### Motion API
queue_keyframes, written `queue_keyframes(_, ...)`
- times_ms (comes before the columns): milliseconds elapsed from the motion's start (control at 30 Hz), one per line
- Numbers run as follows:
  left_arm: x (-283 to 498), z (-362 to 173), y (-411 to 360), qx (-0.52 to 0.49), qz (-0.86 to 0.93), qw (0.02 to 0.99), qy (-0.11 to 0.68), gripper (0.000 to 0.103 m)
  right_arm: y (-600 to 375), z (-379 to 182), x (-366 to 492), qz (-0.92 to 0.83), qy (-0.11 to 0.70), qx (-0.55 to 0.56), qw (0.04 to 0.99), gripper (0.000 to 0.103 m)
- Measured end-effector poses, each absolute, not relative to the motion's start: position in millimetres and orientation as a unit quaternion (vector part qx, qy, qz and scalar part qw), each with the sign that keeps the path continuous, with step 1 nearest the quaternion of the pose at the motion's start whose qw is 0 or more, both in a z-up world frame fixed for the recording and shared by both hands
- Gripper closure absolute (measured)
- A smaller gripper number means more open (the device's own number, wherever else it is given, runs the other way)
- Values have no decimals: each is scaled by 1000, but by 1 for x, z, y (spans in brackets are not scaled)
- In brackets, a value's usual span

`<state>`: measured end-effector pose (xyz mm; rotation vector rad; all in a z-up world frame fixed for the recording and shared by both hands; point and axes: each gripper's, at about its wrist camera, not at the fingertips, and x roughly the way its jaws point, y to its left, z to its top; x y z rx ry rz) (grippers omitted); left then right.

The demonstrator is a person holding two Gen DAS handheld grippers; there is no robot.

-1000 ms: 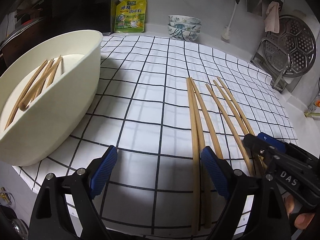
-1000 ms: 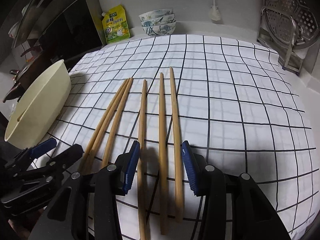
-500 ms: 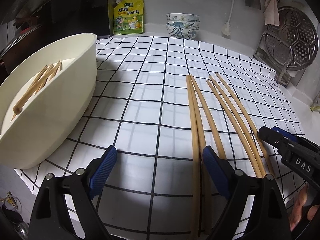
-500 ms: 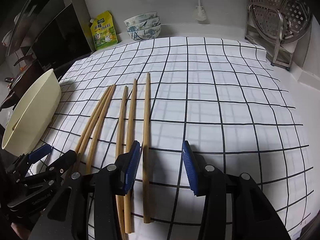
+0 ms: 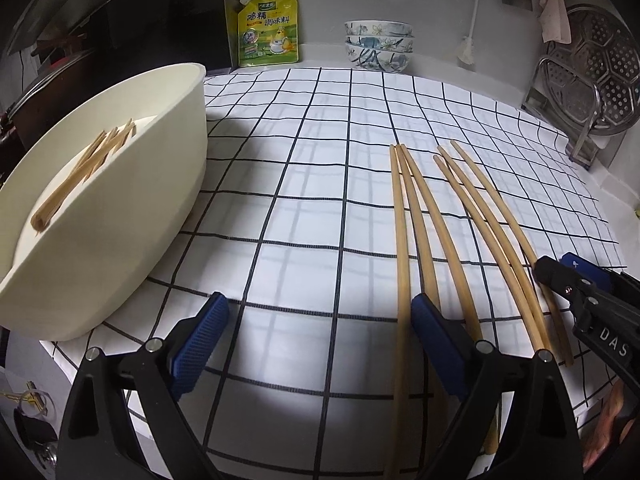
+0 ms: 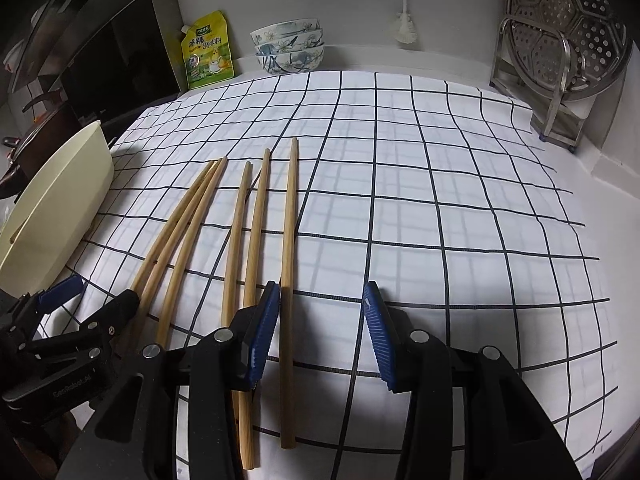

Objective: Organize utensils
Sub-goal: 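Lower the left tool onto a chopstick and grasp it while the right tool grasps another, then carry the chopstick in the left tool over the basin while the right tool carries its own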

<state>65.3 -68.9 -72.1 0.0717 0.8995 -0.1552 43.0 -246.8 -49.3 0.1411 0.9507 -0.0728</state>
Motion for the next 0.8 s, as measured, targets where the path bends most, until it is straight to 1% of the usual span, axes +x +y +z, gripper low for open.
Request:
queue_keyframes(67,70,-72,-71,35,-74,897,435,14,-247,-49,43,-45,453,63,888,61)
queue_keyframes(133,71,-71,-72,37,-74,898,432,21,-247,-51,44,-46,456,59,887,61)
queue_keyframes(200,73,-70,-75,39,-78,898,430,31,-244,-51,44,-49,455,46,888,61)
queue_keyframes(233,73,-70,-76,40,-79,899,430,33,-241,-51,45,-47,455,41,889,61)
queue_keyframes(267,74,-69,-78,41,-79,899,428,37,-239,-52,46,-46,454,36,889,63)
queue_keyframes(333,74,-68,-81,41,-83,900,425,46,-233,-52,47,-44,452,21,890,71)
queue_keyframes(367,73,-68,-82,40,-87,900,425,53,-231,-52,48,-39,452,17,891,79)
queue_keyframes(400,73,-67,-84,41,-89,901,423,60,-228,-52,48,-34,452,13,891,84)
queue_keyframes(433,72,-67,-85,42,-92,900,423,63,-225,-52,48,-30,452,4,892,87)
queue_keyframes(500,71,-66,-87,40,-100,898,426,80,-221,-52,48,-23,451,-7,892,95)
queue_keyframes(533,70,-66,-88,40,-104,897,427,85,-221,-52,48,-21,452,-5,892,97)
queue_keyframes(567,70,-65,-88,39,-107,896,429,95,-221,-52,48,-20,453,-2,892,97)
queue_keyframes(800,66,-61,-82,14,-130,887,443,96,-239,-49,44,1,451,75,889,97)
